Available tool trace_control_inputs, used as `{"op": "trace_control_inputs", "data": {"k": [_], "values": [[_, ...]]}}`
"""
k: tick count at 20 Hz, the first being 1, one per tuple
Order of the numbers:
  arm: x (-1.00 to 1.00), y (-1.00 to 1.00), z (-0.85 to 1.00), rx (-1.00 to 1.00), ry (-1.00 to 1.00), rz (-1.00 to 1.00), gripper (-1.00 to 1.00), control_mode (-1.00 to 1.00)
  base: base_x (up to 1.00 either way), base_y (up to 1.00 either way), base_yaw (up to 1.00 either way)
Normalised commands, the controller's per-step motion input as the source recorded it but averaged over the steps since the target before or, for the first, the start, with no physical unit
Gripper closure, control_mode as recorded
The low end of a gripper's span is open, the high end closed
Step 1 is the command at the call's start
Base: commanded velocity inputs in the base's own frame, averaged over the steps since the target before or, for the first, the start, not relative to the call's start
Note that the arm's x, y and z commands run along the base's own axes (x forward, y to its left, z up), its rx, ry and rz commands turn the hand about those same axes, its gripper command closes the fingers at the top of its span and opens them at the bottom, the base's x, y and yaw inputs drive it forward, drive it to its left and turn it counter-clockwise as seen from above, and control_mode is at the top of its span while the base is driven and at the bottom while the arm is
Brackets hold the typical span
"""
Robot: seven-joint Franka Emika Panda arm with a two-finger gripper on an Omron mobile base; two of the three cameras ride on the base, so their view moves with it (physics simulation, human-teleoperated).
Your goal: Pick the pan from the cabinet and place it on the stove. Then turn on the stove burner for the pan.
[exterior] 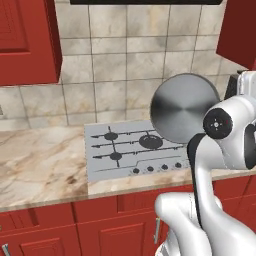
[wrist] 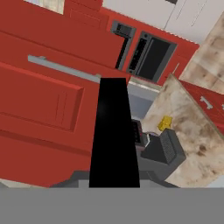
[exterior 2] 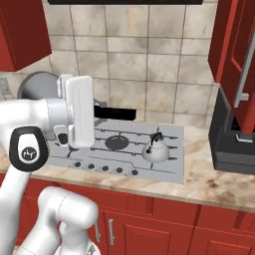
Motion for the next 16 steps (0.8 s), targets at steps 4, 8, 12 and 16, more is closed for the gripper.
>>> {"op": "trace_control_inputs", "data": {"k": [4, 8, 12, 16], "values": [[0.0, 0.0, 0.0, 0.0, 0.0, 0.0, 1.0, 1.0, 0.12, 0.33, 0.0], [0.0, 0.0, 0.0, 0.0, 0.0, 0.0, 1.0, 1.0, 0.33, 0.54, 0.0], [0.0, 0.0, 0.0, 0.0, 0.0, 0.0, 1.0, 1.0, 0.29, 0.49, 0.01], [0.0, 0.0, 0.0, 0.0, 0.0, 0.0, 1.0, 1.0, 0.27, 0.08, 0.05]]}}
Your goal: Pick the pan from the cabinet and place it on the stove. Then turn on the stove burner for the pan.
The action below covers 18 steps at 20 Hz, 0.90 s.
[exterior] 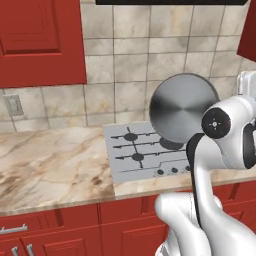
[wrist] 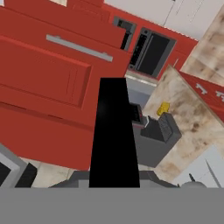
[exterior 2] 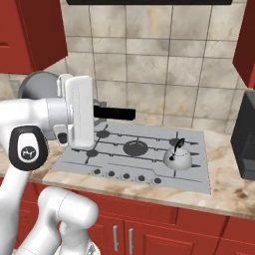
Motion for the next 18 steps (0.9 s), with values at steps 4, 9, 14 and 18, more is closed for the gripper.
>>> {"op": "trace_control_inputs", "data": {"k": [4, 9, 14, 18], "values": [[0.0, 0.0, 0.0, 0.0, 0.0, 0.0, 1.0, 1.0, 0.15, -0.08, 0.03], [0.0, 0.0, 0.0, 0.0, 0.0, 0.0, 1.0, 1.0, 0.17, -0.12, 0.01], [0.0, 0.0, 0.0, 0.0, 0.0, 0.0, 1.0, 1.0, 0.37, -0.02, 0.03], [0.0, 0.0, 0.0, 0.0, 0.0, 0.0, 1.0, 1.0, 0.45, 0.0, 0.03]]}}
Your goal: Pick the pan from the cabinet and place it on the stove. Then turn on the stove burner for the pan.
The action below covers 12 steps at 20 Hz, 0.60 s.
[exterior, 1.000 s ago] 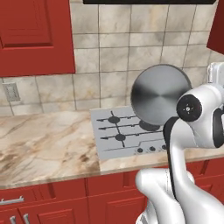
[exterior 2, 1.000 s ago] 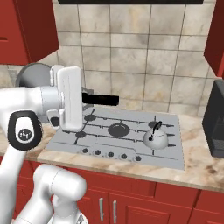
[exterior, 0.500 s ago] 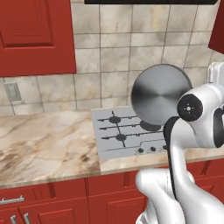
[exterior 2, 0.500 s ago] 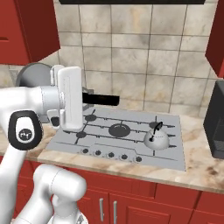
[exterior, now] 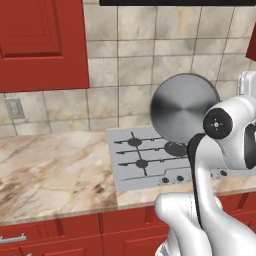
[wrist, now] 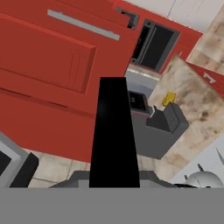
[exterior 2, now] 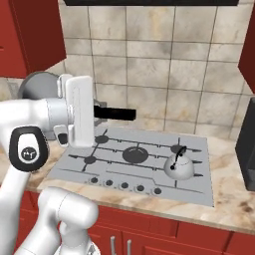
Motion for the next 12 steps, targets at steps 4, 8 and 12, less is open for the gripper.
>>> {"op": "trace_control_inputs", "data": {"k": [4, 8, 12], "values": [[0.0, 0.0, 0.0, 0.0, 0.0, 0.0, 1.0, 1.0, 0.3, 0.0, 0.01], [0.0, 0.0, 0.0, 0.0, 0.0, 0.0, 1.0, 1.0, 0.01, 0.0, 0.0], [0.08, 0.0, -0.03, 0.0, 0.0, 0.0, 1.0, -1.0, 0.0, 0.0, 0.0]]}}
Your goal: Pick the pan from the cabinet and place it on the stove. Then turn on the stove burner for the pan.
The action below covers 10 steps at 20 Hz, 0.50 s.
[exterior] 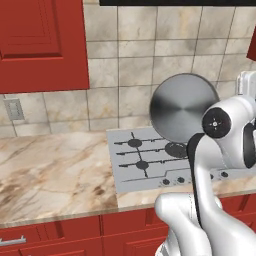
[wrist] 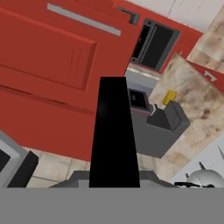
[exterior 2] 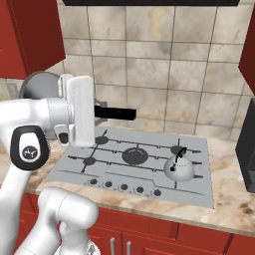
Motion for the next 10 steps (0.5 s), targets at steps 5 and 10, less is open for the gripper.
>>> {"op": "trace_control_inputs", "data": {"k": [5, 10], "values": [[0.32, -0.01, -0.23, 0.0, 0.11, 0.0, 1.0, -1.0, 0.0, 0.0, 0.0], [0.4, -0.01, -0.3, 0.0, 0.2, 0.0, 1.0, -1.0, 0.0, 0.0, 0.0]]}}
